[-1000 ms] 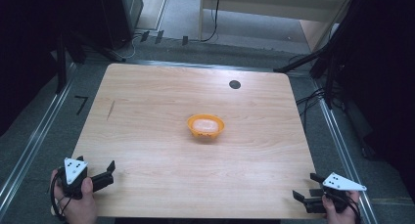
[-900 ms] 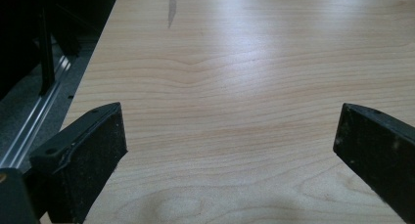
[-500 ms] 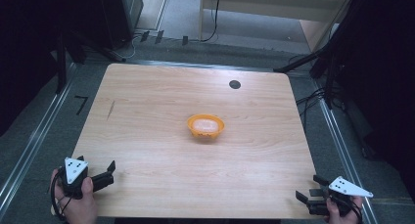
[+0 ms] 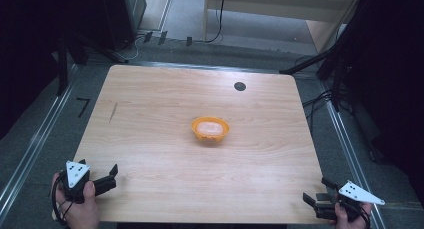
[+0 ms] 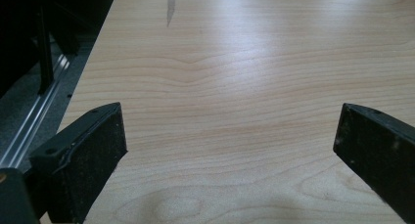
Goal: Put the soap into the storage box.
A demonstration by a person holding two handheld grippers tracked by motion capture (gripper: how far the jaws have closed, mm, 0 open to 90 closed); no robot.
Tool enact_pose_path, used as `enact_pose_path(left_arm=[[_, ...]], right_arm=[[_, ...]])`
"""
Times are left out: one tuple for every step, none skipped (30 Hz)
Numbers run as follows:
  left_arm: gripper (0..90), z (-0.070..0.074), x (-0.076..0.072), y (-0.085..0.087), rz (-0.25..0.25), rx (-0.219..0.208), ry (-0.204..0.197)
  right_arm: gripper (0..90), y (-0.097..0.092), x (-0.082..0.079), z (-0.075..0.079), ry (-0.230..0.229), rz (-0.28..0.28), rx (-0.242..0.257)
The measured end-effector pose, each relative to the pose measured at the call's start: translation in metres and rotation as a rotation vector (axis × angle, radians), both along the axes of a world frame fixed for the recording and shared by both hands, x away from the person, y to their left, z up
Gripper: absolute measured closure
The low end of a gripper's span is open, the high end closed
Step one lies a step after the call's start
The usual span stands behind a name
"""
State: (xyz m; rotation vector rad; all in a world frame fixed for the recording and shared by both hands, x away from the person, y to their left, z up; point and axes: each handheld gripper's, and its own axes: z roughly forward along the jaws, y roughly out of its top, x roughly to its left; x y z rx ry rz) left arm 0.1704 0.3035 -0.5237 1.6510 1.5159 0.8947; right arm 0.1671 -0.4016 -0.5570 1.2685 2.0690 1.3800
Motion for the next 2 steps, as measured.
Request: enact_pose_path(left_arm=[[0.0,-0.0001,0.0002,-0.0001,0.002,-0.001,-0.001],[0.0,-0.0001,0.0004,-0.0001,0.003,0.0,0.0]], right_arm=[[0.0,0.0,0.0,0.0,-0.001,-0.008,0.0],[0.0,0.0002,-0.0003,0.0002,-0.001,-0.013,0.001]])
